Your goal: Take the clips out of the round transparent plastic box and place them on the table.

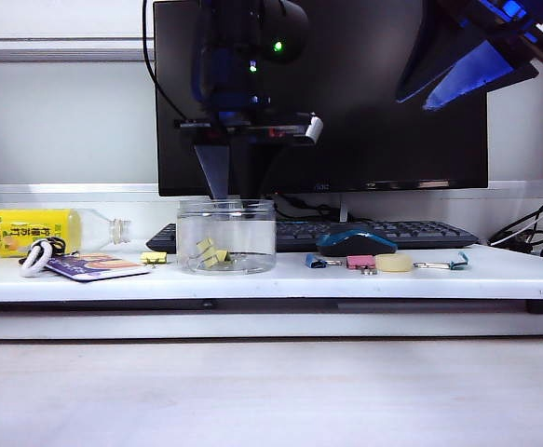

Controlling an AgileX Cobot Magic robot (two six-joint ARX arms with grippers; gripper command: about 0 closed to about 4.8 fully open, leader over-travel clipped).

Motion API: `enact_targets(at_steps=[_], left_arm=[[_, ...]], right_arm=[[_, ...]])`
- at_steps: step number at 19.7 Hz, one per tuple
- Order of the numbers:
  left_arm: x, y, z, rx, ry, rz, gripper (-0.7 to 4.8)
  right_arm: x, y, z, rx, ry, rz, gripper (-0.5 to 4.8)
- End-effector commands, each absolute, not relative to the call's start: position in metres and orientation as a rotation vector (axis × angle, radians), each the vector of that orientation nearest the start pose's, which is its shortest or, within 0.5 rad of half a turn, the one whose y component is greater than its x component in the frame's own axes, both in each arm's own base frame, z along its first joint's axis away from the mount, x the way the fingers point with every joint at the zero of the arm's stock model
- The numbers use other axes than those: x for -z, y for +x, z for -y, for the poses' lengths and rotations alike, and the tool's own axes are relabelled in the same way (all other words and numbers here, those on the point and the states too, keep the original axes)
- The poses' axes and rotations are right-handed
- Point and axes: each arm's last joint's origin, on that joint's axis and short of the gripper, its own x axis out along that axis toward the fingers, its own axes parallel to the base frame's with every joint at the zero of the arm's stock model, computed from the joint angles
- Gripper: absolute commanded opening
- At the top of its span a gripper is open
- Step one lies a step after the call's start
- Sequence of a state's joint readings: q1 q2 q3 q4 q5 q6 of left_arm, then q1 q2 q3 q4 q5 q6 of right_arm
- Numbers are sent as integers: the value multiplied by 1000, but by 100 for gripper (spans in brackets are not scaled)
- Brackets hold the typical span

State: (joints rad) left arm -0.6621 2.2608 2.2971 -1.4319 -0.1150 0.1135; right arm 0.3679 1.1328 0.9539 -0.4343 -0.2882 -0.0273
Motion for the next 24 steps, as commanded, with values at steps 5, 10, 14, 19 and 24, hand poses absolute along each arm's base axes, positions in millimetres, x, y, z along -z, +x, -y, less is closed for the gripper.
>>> enact_targets(at_steps=[5, 10, 14, 19, 24], left_arm=[[-270, 361, 262, 512, 595, -1345, 247], [-263, 368, 254, 533, 541, -1371, 247], [-259, 370, 256, 564, 556, -1366, 247], [-247, 373, 258, 576, 555, -1392, 247], [-243, 375, 259, 573, 563, -1399, 247]], right_arm=[[-307, 219, -94, -652, -51, -593, 203], [-307, 219, -94, -652, -51, -593, 203], [-307, 219, -94, -652, -51, -592, 203], [-307, 219, -94, -652, -51, -593, 203], [-307, 219, -94, -652, -51, -592, 203]])
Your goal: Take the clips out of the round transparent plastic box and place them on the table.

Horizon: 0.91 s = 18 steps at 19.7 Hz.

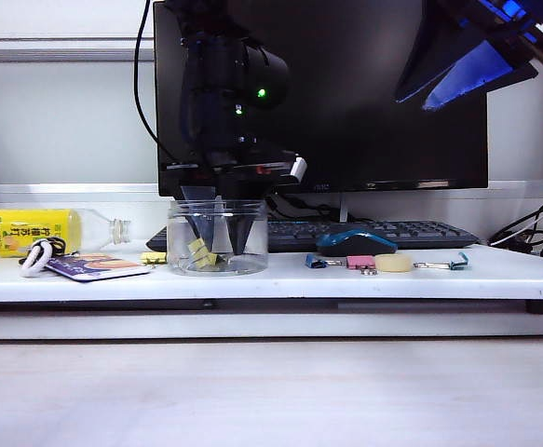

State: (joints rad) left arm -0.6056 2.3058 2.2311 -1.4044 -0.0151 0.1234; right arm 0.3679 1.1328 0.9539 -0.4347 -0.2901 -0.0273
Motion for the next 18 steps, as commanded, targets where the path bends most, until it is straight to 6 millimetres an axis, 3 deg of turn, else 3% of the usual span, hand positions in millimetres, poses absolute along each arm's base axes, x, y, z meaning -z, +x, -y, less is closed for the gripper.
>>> enact_targets(at_steps=[1, 6, 9, 18], left_arm=[[-243, 375, 259, 573, 563, -1398, 246], [-239, 375, 259, 562, 575, -1405, 236], [-237, 376, 259, 534, 601, -1402, 184], [-232, 378, 259, 495, 642, -1395, 184]], right_arm=[[-307, 219, -94, -652, -51, -592, 203], [-307, 219, -94, -652, -51, -593, 203], [-307, 219, -94, -652, -51, -593, 203], [-307, 219, -94, -652, -51, -593, 203]])
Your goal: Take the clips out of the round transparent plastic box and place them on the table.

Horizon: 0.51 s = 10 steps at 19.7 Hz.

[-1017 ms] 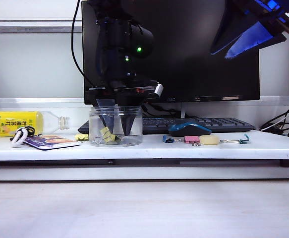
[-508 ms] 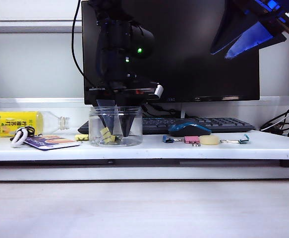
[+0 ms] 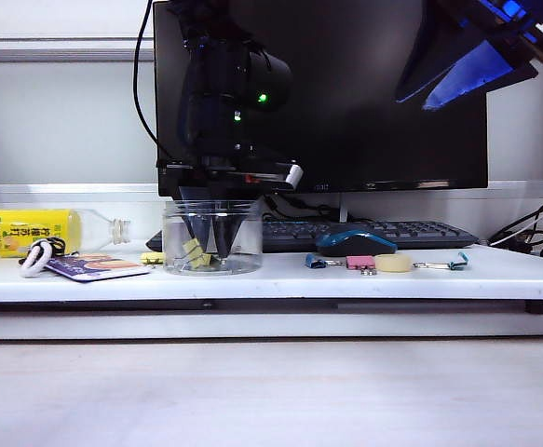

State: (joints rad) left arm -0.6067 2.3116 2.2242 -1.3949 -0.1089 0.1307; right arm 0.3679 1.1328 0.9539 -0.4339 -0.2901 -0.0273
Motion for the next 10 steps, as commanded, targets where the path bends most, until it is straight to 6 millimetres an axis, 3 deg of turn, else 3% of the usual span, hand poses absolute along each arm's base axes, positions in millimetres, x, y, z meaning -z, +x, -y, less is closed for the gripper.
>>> enact_targets(at_steps=[1, 5, 10], left_arm=[[-229, 379, 259, 496, 645, -1404, 184], [-213, 381, 262, 492, 658, -1441, 184], [-211, 383, 263, 434, 713, -1405, 182]], right_arm=[[-307, 219, -94, -652, -51, -592, 203], [-307, 219, -94, -652, -51, -593, 203], [-307, 219, -94, -652, -51, -592, 203]])
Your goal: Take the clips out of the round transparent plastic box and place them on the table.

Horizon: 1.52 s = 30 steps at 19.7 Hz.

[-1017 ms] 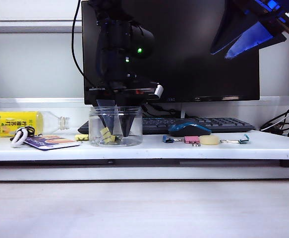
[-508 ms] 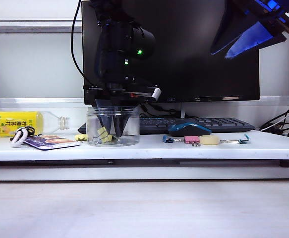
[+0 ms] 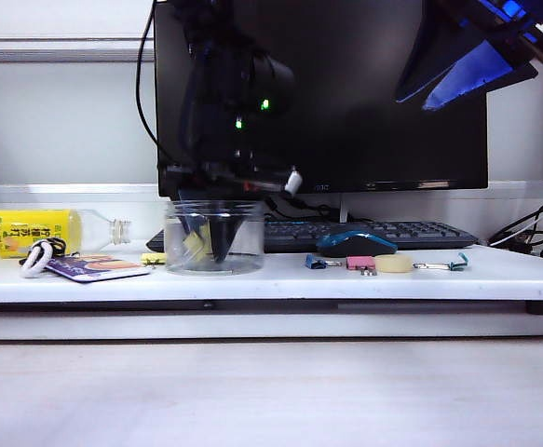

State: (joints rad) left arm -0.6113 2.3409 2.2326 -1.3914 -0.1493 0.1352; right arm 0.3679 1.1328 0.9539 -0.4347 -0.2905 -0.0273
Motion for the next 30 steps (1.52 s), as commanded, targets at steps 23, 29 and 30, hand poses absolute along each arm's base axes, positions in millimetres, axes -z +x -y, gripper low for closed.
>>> enact_targets(at_steps=[23, 29, 30], left_arm=[[-237, 371, 274, 460, 719, -1300, 81], [-272, 363, 269, 465, 682, -1209, 81], [-275, 362, 268, 466, 679, -1201, 81]], right_arm=[[-307, 220, -94, -653, -50, -585, 203], [-307, 220, -94, -653, -50, -585, 203], [-307, 220, -94, -653, -50, -585, 203]])
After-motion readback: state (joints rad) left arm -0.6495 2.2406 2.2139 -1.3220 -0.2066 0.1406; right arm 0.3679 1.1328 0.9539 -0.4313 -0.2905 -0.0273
